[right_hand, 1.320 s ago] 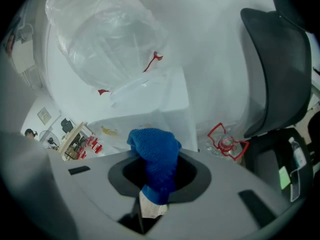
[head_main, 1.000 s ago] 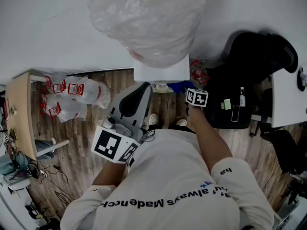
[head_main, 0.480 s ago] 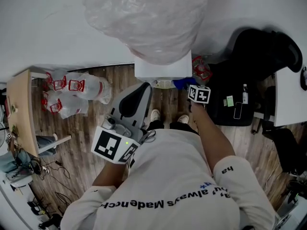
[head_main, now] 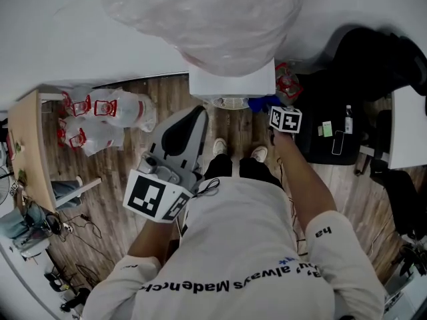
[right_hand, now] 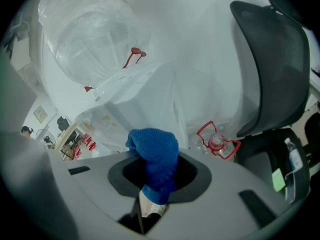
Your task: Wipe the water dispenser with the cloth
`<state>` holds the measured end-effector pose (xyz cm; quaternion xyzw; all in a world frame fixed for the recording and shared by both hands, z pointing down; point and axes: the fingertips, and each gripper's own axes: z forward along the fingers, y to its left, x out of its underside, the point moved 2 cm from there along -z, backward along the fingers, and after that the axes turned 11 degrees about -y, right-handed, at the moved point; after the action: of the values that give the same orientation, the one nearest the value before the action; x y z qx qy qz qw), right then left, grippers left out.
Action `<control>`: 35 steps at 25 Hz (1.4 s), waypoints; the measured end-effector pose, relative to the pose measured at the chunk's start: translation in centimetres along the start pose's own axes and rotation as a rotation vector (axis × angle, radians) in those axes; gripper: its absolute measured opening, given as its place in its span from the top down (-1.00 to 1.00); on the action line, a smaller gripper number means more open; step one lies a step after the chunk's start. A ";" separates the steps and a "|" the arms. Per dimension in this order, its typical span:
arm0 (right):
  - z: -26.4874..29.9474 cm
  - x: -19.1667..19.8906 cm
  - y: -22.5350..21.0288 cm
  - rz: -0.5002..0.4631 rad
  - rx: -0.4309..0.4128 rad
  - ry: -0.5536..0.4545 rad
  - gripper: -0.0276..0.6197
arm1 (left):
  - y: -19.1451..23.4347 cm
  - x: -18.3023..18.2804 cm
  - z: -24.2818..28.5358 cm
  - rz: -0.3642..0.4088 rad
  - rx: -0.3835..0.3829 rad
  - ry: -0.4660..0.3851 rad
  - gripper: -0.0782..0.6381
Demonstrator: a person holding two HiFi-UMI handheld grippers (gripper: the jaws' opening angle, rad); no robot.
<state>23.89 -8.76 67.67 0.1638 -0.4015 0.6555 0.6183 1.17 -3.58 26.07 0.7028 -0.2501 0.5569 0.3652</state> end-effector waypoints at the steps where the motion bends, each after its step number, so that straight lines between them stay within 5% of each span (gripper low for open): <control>1: 0.0 0.3 -0.1 -0.001 0.000 0.004 0.62 | 0.2 0.4 -0.1 -0.002 -0.002 0.009 0.73; 35: 8.3 9.0 -4.6 -0.044 0.007 0.057 0.62 | 5.4 14.4 -2.0 -0.024 -0.057 0.184 0.73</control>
<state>24.28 -9.08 80.70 0.1559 -0.3779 0.6474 0.6432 -0.50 -4.51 41.47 0.6411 -0.2229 0.6073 0.4128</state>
